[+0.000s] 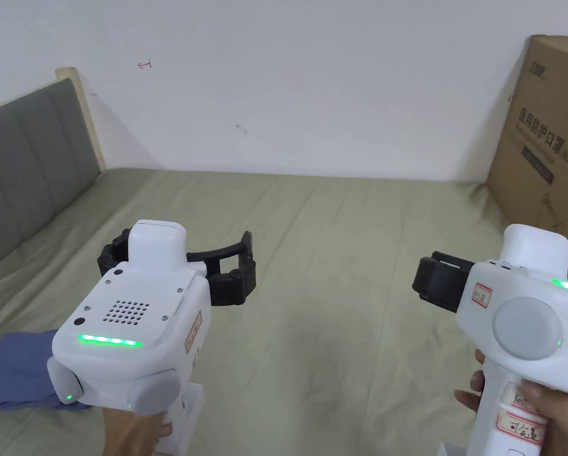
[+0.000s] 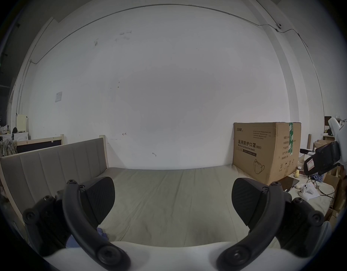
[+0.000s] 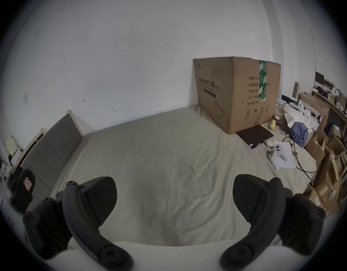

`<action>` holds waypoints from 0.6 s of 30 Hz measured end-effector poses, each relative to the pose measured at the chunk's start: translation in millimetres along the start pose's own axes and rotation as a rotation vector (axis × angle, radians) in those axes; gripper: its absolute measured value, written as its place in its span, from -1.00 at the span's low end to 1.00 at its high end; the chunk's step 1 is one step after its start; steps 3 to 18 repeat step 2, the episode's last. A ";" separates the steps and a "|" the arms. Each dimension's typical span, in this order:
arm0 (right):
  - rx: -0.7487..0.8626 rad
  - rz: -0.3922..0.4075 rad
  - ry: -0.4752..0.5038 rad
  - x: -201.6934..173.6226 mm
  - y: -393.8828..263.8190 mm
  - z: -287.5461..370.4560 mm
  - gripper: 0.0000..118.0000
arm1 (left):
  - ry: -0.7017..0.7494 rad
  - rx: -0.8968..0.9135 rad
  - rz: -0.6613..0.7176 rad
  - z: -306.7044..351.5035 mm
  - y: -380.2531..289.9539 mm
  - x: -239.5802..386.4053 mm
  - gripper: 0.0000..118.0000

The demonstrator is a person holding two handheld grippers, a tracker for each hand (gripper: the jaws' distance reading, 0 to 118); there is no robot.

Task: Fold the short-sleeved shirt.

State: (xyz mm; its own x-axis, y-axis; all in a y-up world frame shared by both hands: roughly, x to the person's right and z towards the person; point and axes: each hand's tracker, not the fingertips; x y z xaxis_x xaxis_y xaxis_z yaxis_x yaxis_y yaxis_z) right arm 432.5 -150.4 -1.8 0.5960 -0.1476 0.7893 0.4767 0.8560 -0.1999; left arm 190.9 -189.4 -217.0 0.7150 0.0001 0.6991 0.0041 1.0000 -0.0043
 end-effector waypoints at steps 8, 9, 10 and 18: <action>0.029 0.008 0.021 1.2 -0.2 0.5 0.98 | -0.002 0.000 0.000 0.1 0.3 -0.2 0.98; 0.029 0.008 0.021 1.2 -0.2 0.5 0.98 | -0.002 0.000 0.000 0.1 0.3 -0.2 0.98; 0.029 0.008 0.021 1.2 -0.2 0.5 0.98 | -0.002 0.000 0.000 0.1 0.3 -0.2 0.98; 0.029 0.008 0.021 1.2 -0.2 0.5 0.98 | -0.002 0.000 0.000 0.1 0.3 -0.2 0.98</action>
